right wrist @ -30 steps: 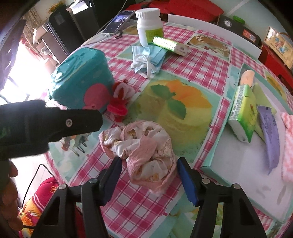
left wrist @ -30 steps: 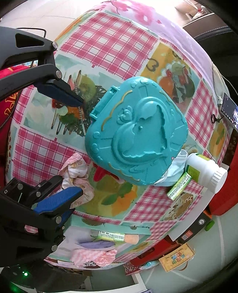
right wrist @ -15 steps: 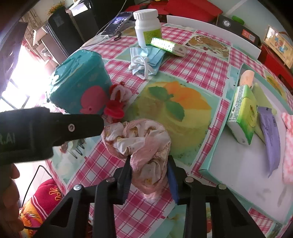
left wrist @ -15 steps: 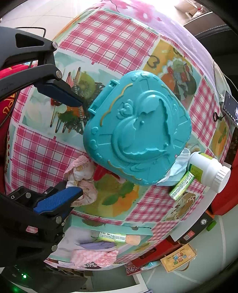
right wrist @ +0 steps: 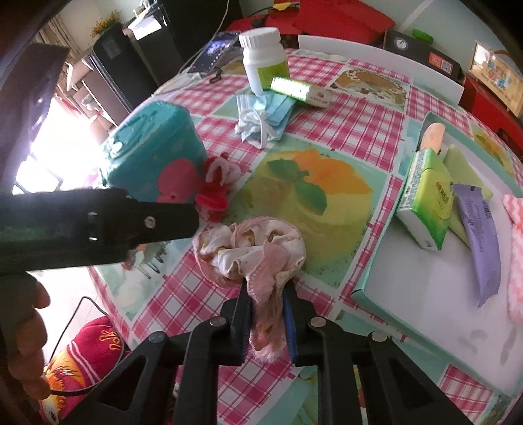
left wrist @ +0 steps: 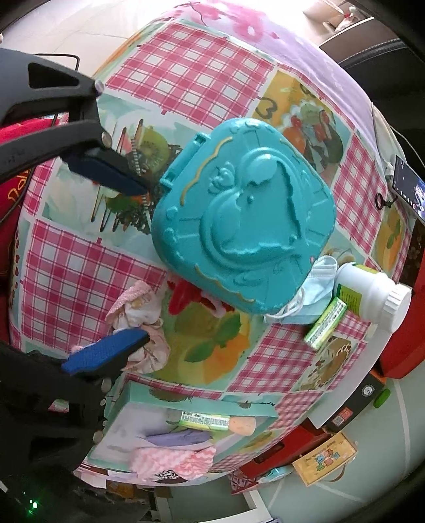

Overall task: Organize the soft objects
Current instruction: 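Grasp the pink floral cloth with the right tool and lift it, then grasp the red plush toy with the left tool while the right tool holds the pink cloth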

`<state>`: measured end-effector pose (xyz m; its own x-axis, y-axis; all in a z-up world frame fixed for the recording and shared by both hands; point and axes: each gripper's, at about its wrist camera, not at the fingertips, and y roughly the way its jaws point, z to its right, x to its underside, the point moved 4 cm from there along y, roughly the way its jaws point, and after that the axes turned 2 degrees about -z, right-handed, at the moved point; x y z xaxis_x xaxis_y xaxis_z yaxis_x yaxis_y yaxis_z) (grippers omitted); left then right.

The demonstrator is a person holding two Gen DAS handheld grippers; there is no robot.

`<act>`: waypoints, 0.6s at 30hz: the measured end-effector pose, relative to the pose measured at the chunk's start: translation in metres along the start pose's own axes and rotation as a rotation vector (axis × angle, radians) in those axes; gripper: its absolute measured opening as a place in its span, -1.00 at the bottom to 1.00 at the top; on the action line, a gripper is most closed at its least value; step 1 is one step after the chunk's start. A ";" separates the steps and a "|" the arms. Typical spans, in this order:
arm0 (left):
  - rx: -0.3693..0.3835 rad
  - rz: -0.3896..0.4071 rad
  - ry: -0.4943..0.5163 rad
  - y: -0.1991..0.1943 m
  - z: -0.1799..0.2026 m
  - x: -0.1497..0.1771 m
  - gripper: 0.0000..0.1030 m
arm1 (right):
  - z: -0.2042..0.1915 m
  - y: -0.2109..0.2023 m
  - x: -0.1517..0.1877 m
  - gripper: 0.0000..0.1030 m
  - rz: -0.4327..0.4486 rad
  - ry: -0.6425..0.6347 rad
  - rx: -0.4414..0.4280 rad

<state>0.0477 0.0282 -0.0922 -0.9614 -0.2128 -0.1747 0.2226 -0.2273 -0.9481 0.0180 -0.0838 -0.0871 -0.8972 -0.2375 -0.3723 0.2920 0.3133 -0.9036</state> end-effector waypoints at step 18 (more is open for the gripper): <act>-0.045 0.013 0.000 0.005 0.027 -0.012 0.42 | 0.044 -0.063 0.000 -0.68 0.177 0.084 0.021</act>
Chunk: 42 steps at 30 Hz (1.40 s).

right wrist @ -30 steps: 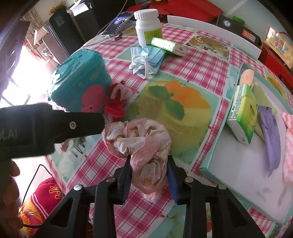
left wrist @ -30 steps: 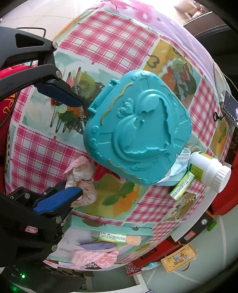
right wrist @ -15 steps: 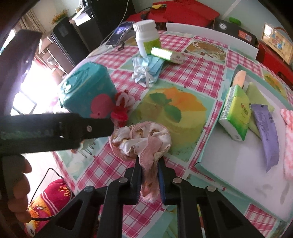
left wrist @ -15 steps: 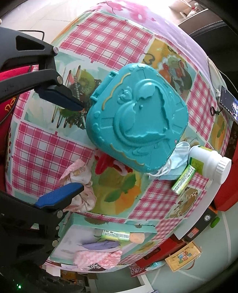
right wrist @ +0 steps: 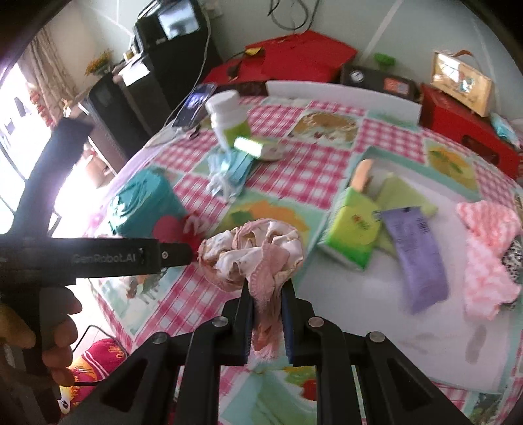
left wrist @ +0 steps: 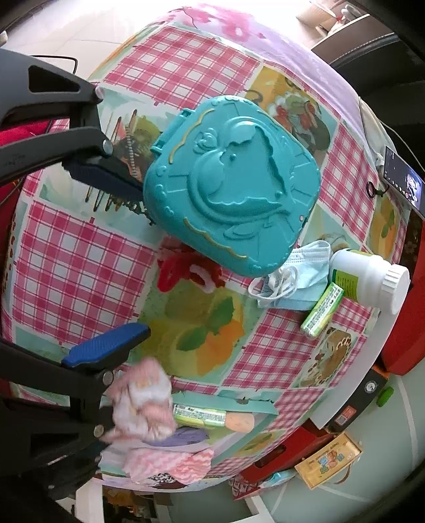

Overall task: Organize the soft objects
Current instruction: 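Grasp the red plush toy with the left tool while the right tool holds the pink cloth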

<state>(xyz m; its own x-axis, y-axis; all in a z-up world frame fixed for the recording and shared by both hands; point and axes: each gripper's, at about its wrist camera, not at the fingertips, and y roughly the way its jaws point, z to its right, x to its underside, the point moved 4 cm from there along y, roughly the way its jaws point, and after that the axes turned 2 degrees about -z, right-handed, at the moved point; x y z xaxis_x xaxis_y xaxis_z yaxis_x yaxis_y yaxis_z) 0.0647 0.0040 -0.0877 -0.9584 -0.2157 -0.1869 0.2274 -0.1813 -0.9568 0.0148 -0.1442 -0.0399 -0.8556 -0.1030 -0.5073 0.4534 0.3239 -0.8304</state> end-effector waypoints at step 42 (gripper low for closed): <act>0.082 -0.025 -0.280 0.037 -0.014 -0.002 -0.67 | 0.028 0.004 0.007 -0.68 0.002 0.073 -0.013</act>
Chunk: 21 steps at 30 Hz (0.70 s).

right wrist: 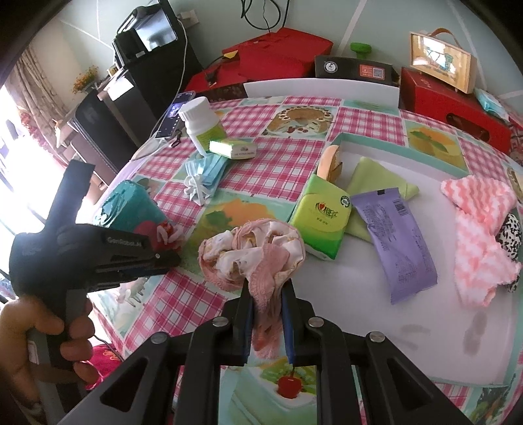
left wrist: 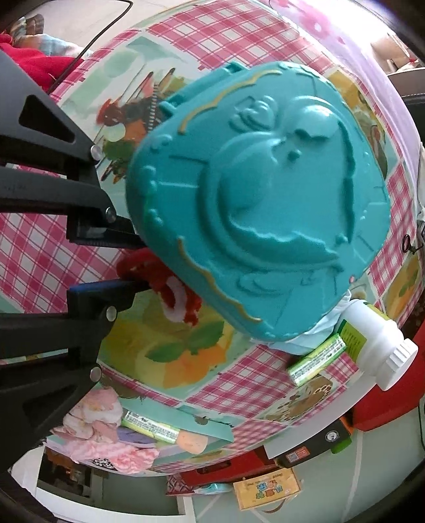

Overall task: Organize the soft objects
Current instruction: 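Grasp the red plush toy with the left tool while the right tool holds the pink cloth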

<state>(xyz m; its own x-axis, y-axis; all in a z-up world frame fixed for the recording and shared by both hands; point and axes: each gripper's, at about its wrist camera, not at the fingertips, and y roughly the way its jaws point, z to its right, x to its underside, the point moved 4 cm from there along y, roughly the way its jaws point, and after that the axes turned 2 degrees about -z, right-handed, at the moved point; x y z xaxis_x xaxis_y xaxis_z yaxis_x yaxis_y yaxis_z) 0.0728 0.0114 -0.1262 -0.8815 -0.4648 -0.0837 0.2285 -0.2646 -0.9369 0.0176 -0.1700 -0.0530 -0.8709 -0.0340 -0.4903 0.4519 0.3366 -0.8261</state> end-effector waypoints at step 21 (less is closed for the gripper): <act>0.122 0.024 0.141 -0.050 0.038 0.021 -0.67 | 0.028 -0.032 -0.009 -0.68 0.084 0.071 0.056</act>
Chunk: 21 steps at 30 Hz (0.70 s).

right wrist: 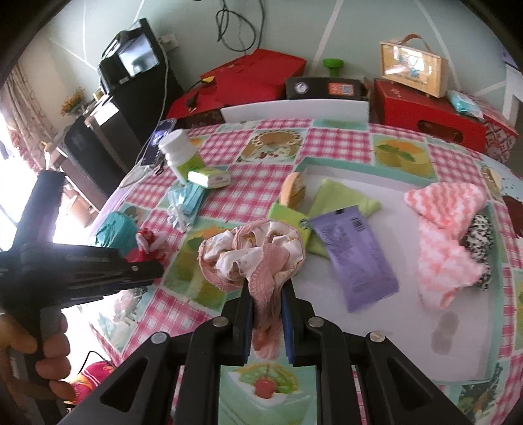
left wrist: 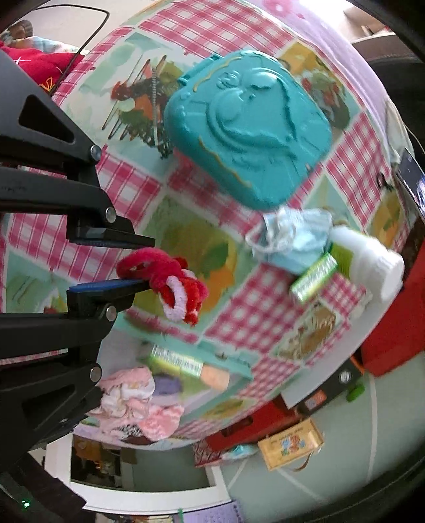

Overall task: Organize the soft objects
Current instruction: 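Grasp the red plush toy with the left tool while the right tool holds the pink cloth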

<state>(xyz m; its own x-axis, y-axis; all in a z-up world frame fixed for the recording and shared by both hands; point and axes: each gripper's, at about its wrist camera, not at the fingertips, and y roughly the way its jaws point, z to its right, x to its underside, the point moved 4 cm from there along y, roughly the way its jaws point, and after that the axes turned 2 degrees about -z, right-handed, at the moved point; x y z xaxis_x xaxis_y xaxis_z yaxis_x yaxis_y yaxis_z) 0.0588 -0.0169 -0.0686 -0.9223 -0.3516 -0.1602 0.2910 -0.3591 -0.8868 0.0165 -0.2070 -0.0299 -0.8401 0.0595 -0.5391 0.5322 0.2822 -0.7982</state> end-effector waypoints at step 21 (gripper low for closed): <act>0.066 -0.031 0.303 0.000 0.097 0.037 -0.67 | 0.115 -0.073 0.005 -0.68 0.100 0.222 0.201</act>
<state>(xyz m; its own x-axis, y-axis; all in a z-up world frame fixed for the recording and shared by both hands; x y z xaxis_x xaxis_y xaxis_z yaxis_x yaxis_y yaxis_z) 0.0497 -0.1138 -0.0327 -0.9621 -0.0695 -0.2637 0.2678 -0.4241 -0.8651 -0.0146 -0.3370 -0.0056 -0.7734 0.2912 -0.5631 0.6045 0.0713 -0.7934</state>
